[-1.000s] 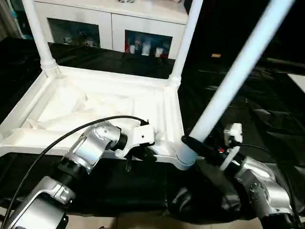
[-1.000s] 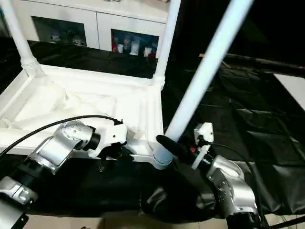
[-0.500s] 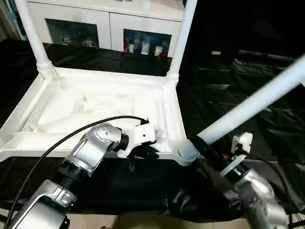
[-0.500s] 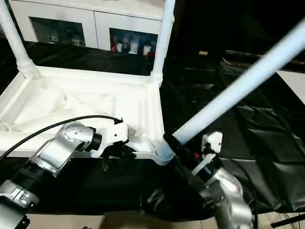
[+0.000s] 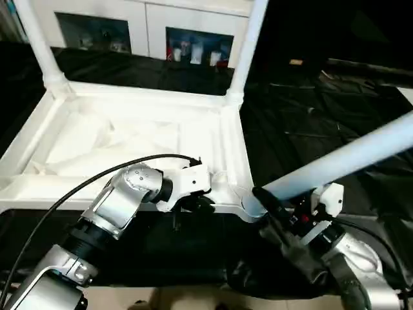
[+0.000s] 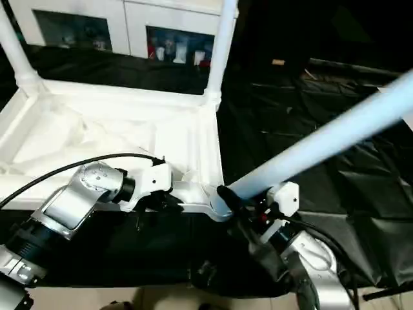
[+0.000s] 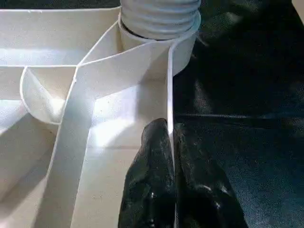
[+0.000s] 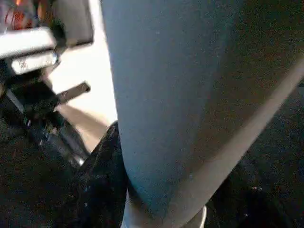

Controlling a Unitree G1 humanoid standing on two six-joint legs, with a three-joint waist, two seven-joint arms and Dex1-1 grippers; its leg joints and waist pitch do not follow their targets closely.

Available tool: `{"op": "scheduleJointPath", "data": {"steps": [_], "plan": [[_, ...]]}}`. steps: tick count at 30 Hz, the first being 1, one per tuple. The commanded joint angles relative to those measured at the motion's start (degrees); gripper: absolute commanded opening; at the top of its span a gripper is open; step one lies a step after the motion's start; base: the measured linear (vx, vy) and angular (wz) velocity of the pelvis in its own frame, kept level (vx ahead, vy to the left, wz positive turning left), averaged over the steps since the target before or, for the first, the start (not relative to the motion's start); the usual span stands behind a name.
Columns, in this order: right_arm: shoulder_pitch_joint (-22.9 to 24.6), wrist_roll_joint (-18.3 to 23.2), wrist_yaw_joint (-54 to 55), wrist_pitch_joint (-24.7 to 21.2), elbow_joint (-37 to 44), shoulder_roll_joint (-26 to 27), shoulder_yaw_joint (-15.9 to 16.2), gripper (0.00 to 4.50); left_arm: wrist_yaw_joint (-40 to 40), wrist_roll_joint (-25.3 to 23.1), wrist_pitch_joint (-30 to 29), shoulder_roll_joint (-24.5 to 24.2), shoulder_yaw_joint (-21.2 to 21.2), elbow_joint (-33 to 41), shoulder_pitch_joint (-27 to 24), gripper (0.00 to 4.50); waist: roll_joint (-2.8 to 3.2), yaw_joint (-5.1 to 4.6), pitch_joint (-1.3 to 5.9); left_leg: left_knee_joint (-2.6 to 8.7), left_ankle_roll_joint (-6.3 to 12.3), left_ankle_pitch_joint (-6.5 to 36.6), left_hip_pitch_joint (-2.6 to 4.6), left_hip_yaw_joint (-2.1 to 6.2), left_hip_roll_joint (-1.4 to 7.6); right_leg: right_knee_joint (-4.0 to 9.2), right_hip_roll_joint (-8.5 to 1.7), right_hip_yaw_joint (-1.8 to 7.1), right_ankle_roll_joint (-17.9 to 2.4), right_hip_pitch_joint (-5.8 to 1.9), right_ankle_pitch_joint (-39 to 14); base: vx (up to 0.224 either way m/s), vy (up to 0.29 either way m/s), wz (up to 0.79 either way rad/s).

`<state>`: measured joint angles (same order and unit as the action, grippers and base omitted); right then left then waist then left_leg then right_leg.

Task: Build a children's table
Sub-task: Insert table leg to table base

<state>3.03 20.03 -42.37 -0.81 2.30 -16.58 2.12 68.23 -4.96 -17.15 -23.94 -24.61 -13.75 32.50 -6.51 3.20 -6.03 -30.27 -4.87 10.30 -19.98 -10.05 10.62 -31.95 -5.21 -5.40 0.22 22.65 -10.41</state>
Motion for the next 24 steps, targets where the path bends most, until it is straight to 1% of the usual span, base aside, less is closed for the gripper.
{"op": "scheduleJointPath", "data": {"steps": [1,2,3,4,5,6,7,8,9,10,11,12,13,15,16,17,18,19,20,21,22,23,24], "plan": [[3.1,-5.8,-5.3,-11.3,-5.8,-3.1,9.3,1.84,-1.9,0.1,0.1,0.2,1.0,-0.4,0.0,0.0,-0.81,-0.57,-0.52,4.5,2.55,22.8,-0.34,2.03,3.19,6.42,-4.78,3.78,-1.1,-0.02,-42.4,0.0,0.0,0.0],[2.8,-5.9,-5.7,-11.6,-5.8,-3.5,9.7,1.84,-1.9,0.1,0.0,0.1,0.9,-0.2,-0.1,0.0,-0.08,-0.4,-0.57,4.6,2.15,23.6,-0.24,2.14,3.31,6.38,-4.8,3.77,-1.1,0.1,-42.5,0.0,0.0,0.0],[2.6,-5.9,-5.9,-11.9,-5.8,-3.7,9.9,1.84,-1.9,0.0,-0.1,0.0,0.9,-0.1,-0.1,0.0,-0.52,-0.57,-0.5,4.48,2.15,23.7,-0.11,2.01,3.28,6.58,-4.82,3.84,-1.0,0.2,-42.5,0.0,0.0,0.0],[1.7,-5.7,-6.5,-12.9,-5.9,-4.4,10.7,1.84,-2.0,0.0,-0.4,-0.1,0.6,0.6,-0.4,0.0,-0.76,-0.56,-0.78,4.54,2.12,23.9,-0.14,2.16,3.31,6.49,-4.98,3.81,-1.1,0.25,-42.8,0.0,0.0,0.0],[1.7,-5.7,-6.5,-12.9,-5.9,-4.4,10.7,1.84,-2.0,0.0,-0.4,-0.1,0.6,0.6,-0.4,0.0,-0.72,-0.63,-0.8,4.62,2.0,23.9,-0.25,2.24,3.3,6.52,-5.0,3.78,-1.2,0.14,-42.9,0.0,0.0,0.0],[0.9,-5.5,-7.4,-13.9,-6.1,-5.1,11.4,1.84,-1.8,0.0,-0.7,-0.3,0.5,1.2,-0.6,0.0,-1.08,-0.75,-1.01,4.59,1.88,24.2,-0.2,2.22,3.32,6.72,-5.03,3.78,-0.9,0.33,-43.7,0.0,0.0,0.0],[0.3,-5.2,-8.1,-14.6,-6.3,-5.4,11.8,1.84,-1.7,0.0,-0.9,-0.5,0.4,1.6,-0.7,0.0,-1.19,-0.72,-1.06,4.55,1.81,24.4,-0.06,2.24,3.32,6.71,-5.04,3.8,-0.8,0.44,-44.0,0.0,0.0,0.0],[-0.5,-4.7,-9.2,-15.4,-6.6,-5.8,12.3,1.84,-1.4,0.1,-1.1,-0.7,0.3,2.1,-0.9,0.0,-1.13,-0.87,-1.15,4.65,1.66,24.5,-0.19,2.37,3.33,6.68,-5.08,3.81,-1.0,0.31,-44.0,0.0,0.0,0.0],[-0.9,-4.4,-9.8,-15.9,-6.7,-5.9,12.5,1.84,-1.2,0.1,-1.1,-0.9,0.2,2.3,-0.9,0.0,-1.19,-0.9,-1.24,4.62,1.49,25.3,-0.1,2.45,3.33,6.78,-5.11,3.79,-0.8,0.43,-45.0,0.0,0.0,0.0],[-1.6,-3.7,-10.9,-16.6,-7.1,-6.2,12.6,1.84,-0.6,0.3,-0.9,-1.1,0.0,2.5,-0.9,0.0,-1.07,-0.88,-1.14,4.55,1.24,25.4,0.2,2.46,3.42,6.79,-5.19,3.92,-1.1,0.57,-43.8,0.0,0.0,0.0],[-2.3,-3.1,-11.8,-17.1,-7.6,-6.3,12.6,1.84,-0.1,0.4,-0.6,-1.3,-0.1,2.6,-0.9,0.0,-1.18,-0.93,-1.09,4.66,1.19,25.1,0.08,2.52,3.5,6.62,-5.1,3.92,-1.4,0.41,-42.5,0.0,0.0,0.0],[-2.9,-2.6,-12.4,-17.5,-7.9,-6.5,12.6,1.84,0.3,0.5,-0.3,-1.5,-0.2,2.7,-0.9,0.0,-1.32,-1.11,-1.26,4.88,1.2,25.7,-0.21,2.69,3.53,6.4,-4.97,3.8,-1.8,0.2,-41.4,0.0,0.0,0.0],[-3.8,-2.0,-13.3,-18.1,-8.8,-6.6,12.5,1.84,1.2,0.7,0.2,-1.8,-0.4,2.7,-0.9,0.0,-0.93,-1.16,-0.81,4.84,0.86,26.0,-0.09,2.77,3.58,6.31,-5.09,3.8,-2.2,-0.01,-40.7,0.0,0.0,0.0],[-4.3,-1.8,-13.8,-18.4,-9.3,-6.7,12.3,1.84,1.6,0.8,0.6,-2.0,-0.5,2.6,-0.8,0.0,-1.15,-1.24,-0.89,4.82,0.84,25.7,-0.04,2.71,3.65,6.28,-5.1,3.89,-2.7,0.06,-39.5,0.0,0.0,0.0],[-5.4,-0.8,-14.7,-19.2,-10.4,-6.8,11.5,1.84,2.7,1.1,1.6,-2.3,-0.8,2.4,-0.5,0.0,-1.05,-1.26,-0.74,4.83,0.85,25.4,-0.04,2.65,3.66,6.16,-5.15,3.96,-3.4,-0.09,-38.4,0.0,0.0,0.0],[-5.4,-0.8,-14.7,-19.2,-10.4,-6.8,11.5,1.84,2.7,1.1,1.6,-2.3,-0.8,2.4,-0.5,0.0,-1.13,-1.27,-0.61,4.85,0.89,24.3,-0.12,2.65,3.72,5.95,-5.12,3.99,-3.8,-0.31,-37.2,0.0,0.0,0.0],[-5.7,-0.6,-15.0,-19.1,-10.8,-6.8,11.2,1.84,3.3,1.3,2.1,-2.4,-0.9,2.2,-0.4,0.0,-1.13,-1.21,-0.58,4.83,0.9,23.6,-0.13,2.57,3.79,5.8,-5.11,4.07,-4.1,-0.33,-36.0,0.0,0.0,0.0],[-5.8,-0.5,-15.1,-19.0,-11.0,-6.8,11.1,1.84,3.6,1.4,2.4,-2.5,-1.0,2.1,-0.3,0.0,-0.6,-1.19,-0.14,4.76,0.77,22.4,0.01,2.4,3.86,5.55,-4.93,4.08,-5.1,-0.48,-32.7,0.0,0.0,0.0],[-6.1,-0.8,-15.2,-18.2,-11.6,-7.0,10.9,1.84,4.0,1.3,3.2,-2.7,-1.2,1.6,-0.1,0.0,0.0,-1.1,0.2,4.73,0.58,21.8,0.0,2.4,3.9,5.22,-4.86,4.05,-5.8,-0.72,-30.6,0.0,0.0,0.0],[-6.0,-1.1,-15.4,-17.5,-11.7,-7.4,10.7,1.84,4.6,1.3,4.2,-2.8,-1.5,0.9,0.3,0.0,0.22,-1.09,0.75,4.58,0.65,20.1,-0.11,2.24,3.85,4.8,-4.62,3.98,-6.9,-1.15,-26.5,0.0,0.0,0.0],[-5.9,-1.3,-15.6,-17.1,-11.7,-7.6,10.5,1.84,5.0,1.2,4.8,-2.9,-1.7,0.5,0.6,0.0,-0.16,-1.13,0.74,4.47,0.98,19.1,-0.15,1.91,3.76,4.61,-4.42,3.98,-7.7,-1.17,-23.9,0.0,0.0,0.0],[-5.7,-1.3,-15.8,-17.1,-11.6,-7.8,10.5,1.84,5.3,1.2,5.5,-3.0,-1.9,-0.2,0.9,0.0,0.3,-0.98,1.1,4.37,1.0,18.6,0.02,1.86,3.79,4.38,-4.44,4.02,-8.3,-1.31,-22.7,0.0,0.0,0.0],[-5.4,-1.3,-15.9,-17.0,-11.4,-7.9,10.5,1.84,5.9,1.3,6.2,-3.0,-2.0,-0.7,1.3,0.0,0.16,-1.02,1.16,4.26,1.22,17.6,0.01,1.64,3.79,4.17,-4.36,4.02,-9.3,-1.36,-20.5,0.0,0.0,0.0]]}}
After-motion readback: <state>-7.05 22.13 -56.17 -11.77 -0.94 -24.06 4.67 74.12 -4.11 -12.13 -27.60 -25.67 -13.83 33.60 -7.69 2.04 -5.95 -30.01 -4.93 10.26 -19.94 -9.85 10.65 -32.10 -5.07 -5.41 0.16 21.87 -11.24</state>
